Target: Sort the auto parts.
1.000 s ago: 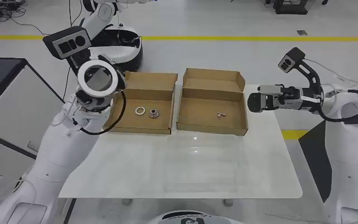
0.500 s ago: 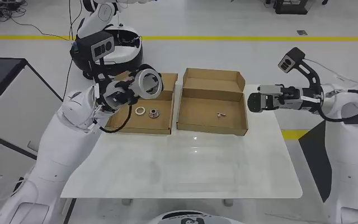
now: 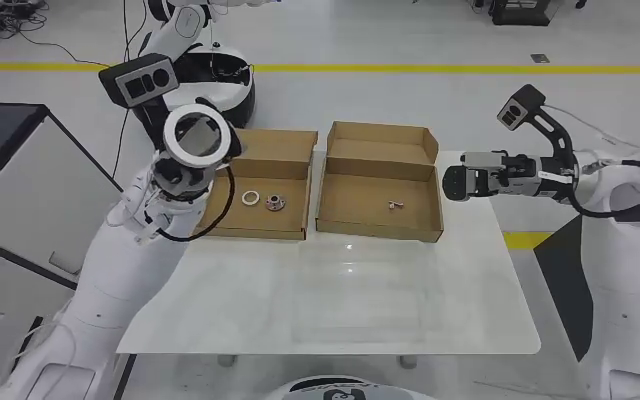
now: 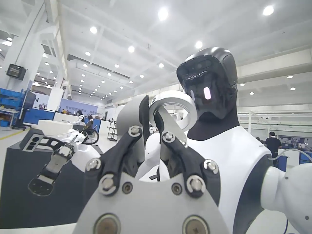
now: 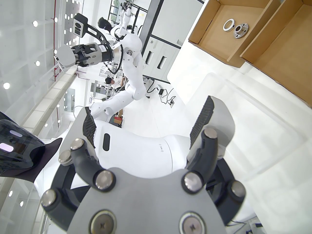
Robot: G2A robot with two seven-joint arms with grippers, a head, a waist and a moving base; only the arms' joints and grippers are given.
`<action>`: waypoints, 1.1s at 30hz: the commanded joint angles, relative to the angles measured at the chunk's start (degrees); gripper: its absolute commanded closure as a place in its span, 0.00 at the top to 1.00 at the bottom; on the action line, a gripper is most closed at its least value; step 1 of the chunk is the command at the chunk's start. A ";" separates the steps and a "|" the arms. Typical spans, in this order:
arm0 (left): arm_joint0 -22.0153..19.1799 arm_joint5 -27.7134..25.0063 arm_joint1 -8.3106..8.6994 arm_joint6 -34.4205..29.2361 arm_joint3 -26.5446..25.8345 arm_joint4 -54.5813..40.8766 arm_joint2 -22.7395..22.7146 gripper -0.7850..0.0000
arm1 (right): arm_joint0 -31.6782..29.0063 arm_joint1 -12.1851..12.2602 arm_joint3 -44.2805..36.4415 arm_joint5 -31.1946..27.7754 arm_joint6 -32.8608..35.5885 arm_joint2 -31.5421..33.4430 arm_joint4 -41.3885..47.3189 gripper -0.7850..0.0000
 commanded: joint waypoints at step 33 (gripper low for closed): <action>2.04 4.33 -2.20 -6.04 0.05 -1.80 0.66 0.00 | 0.00 0.00 0.00 0.00 0.00 0.00 0.00 1.00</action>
